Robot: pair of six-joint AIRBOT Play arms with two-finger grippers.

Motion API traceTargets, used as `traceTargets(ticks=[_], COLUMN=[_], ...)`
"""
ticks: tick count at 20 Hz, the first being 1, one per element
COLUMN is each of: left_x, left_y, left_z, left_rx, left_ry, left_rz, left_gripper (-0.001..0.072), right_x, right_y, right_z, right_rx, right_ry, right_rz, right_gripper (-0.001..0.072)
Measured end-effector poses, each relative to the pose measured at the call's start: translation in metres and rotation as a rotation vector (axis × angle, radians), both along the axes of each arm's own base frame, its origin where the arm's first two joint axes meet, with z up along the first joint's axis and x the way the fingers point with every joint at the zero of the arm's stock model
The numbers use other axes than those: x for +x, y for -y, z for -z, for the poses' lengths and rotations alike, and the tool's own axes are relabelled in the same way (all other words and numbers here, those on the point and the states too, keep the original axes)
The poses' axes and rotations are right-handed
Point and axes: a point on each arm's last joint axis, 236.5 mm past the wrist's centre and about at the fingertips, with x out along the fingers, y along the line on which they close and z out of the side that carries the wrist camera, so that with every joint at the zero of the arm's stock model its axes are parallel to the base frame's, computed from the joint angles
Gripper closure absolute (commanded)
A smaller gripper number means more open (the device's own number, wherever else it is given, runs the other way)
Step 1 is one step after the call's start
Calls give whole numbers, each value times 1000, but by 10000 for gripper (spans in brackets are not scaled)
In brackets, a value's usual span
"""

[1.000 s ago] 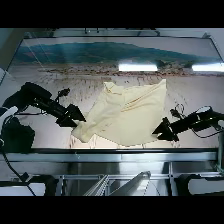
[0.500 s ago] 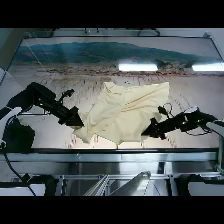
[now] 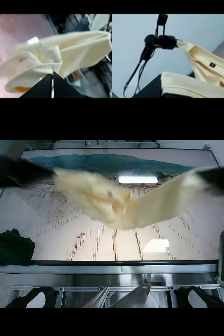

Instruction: Fold the shirts.

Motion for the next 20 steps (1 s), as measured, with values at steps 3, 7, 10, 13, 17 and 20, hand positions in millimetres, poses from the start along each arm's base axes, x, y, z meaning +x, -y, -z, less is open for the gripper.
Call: traceTargets(ticks=[3, 7, 10, 13, 17, 20], left_x=[-48, -59, -21, 42, 158, 225], left_y=[-27, -64, -103, -111, -89, -65], left_z=[-107, -145, -119, -50, 102, 218], left_rx=[81, 169, 95, 40, 145, 271], left_ry=[371, 511, 392, 213, -50, -189], left_rz=[-221, -473, -524, -419, -369, -331], left_gripper=[690, 690, 693, 694, 680, -12], right_x=[-60, -25, 38, 110, 208, 256], right_y=[-1, 28, 88, 109, 90, 86], right_z=[-86, -105, -71, 22, 207, 323], right_rx=[-109, -298, -292, -241, -251, -284], right_ry=[365, 382, 176, -119, -499, -670], right_rz=[202, 625, 742, 625, 513, 549], right_gripper=[696, 697, 696, 696, 696, 452])
